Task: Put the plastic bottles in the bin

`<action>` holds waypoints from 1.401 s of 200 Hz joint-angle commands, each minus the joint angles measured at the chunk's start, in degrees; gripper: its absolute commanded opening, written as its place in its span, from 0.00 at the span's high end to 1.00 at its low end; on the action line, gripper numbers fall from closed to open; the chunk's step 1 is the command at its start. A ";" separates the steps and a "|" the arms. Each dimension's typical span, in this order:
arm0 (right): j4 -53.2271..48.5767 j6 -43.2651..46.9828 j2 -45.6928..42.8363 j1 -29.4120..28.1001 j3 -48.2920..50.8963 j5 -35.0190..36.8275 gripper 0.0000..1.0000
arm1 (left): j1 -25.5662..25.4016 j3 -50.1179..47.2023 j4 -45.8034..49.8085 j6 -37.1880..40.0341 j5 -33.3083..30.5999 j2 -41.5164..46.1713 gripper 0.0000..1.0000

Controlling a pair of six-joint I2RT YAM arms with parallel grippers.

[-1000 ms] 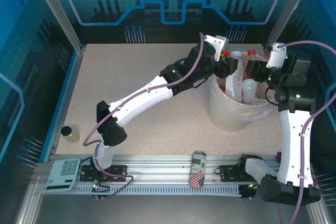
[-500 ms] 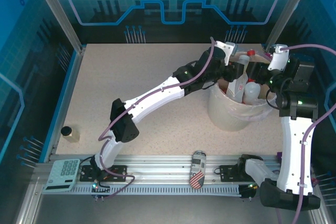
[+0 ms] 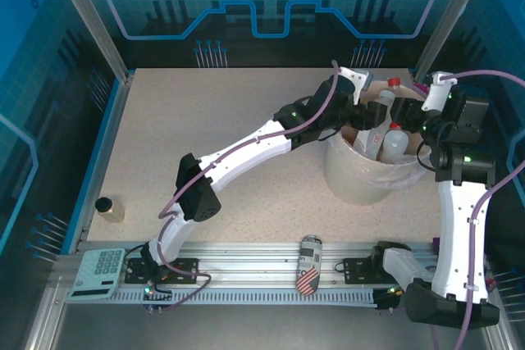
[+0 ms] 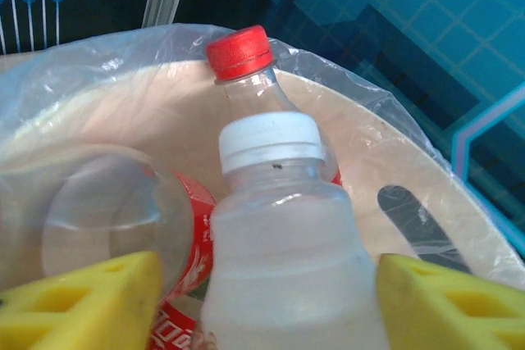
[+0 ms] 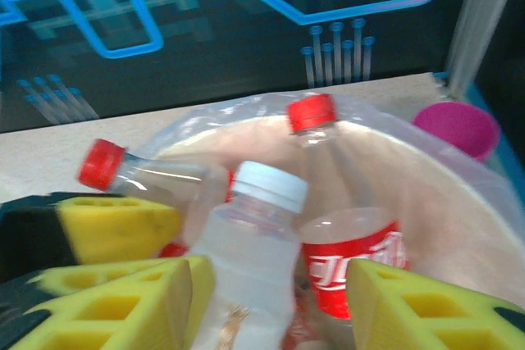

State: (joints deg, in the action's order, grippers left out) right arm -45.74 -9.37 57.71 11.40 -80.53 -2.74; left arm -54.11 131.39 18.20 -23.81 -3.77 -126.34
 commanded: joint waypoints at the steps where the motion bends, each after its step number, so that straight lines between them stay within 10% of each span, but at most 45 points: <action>1: -1.57 0.87 0.51 4.29 -0.17 9.32 0.41 | 0.43 -0.57 2.24 2.15 0.12 5.20 0.13; 62: 2.14 -2.14 3.90 19.59 4.41 -1.75 0.20 | 5.17 -11.63 0.70 4.95 -4.11 19.63 0.01; 152: 8.95 -5.98 6.89 16.72 9.69 -24.99 0.25 | 20.71 -47.55 -4.59 -0.21 -2.83 43.76 0.01; 280: 19.92 -14.34 10.83 -16.21 15.87 -21.05 0.27 | 41.07 -80.46 6.57 -1.29 -13.80 70.80 0.01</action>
State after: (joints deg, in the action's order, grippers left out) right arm -29.41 -18.57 66.61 2.72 -67.79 -23.92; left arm -15.51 55.51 20.80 -26.61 -11.86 -59.02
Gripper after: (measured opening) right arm 0.735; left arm 0.992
